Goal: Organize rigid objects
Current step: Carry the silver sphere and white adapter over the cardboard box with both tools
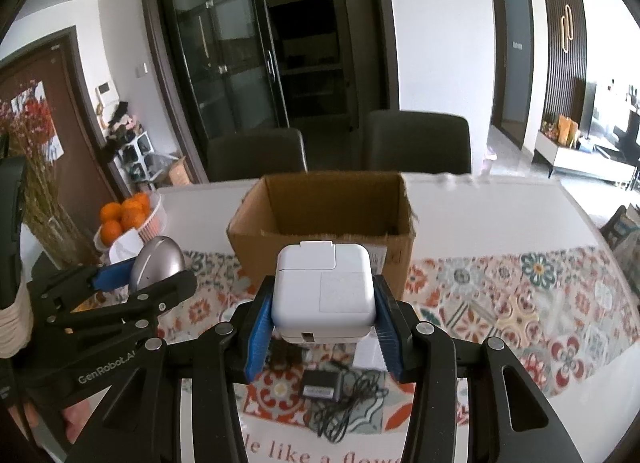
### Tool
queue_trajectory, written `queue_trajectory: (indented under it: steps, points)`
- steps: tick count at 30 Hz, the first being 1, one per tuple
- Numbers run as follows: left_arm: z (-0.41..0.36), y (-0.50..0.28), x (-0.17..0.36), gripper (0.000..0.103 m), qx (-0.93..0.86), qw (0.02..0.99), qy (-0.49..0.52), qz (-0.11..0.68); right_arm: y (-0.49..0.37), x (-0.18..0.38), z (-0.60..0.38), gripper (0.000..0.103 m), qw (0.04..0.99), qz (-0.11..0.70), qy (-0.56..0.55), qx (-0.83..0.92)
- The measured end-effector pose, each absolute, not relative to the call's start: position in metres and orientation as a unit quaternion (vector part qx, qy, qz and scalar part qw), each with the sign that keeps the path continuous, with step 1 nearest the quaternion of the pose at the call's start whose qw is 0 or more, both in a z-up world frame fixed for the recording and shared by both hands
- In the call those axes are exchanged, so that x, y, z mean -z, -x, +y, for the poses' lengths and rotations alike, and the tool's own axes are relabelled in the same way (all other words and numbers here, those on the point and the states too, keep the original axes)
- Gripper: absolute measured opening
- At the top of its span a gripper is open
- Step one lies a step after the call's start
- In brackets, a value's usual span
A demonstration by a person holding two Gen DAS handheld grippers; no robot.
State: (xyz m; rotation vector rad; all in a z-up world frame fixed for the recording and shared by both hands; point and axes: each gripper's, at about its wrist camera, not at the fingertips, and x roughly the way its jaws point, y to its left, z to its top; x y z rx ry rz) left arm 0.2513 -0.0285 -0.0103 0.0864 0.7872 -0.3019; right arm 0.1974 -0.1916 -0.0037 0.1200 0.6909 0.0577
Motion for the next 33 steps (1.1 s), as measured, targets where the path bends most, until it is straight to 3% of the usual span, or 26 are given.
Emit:
queue_trajectory:
  steps: [18,33]
  points:
    - [-0.046,-0.326,-0.016,0.054,0.144,0.919,-0.054,0.364,-0.273,-0.023,-0.208,0.046,0.944,0.322,-0.055,-0.034]
    - [-0.064,-0.396,0.016,0.054,0.142,0.896,-0.07,0.414,-0.347,0.005,-0.219,0.046,0.921,0.386,-0.046,-0.04]
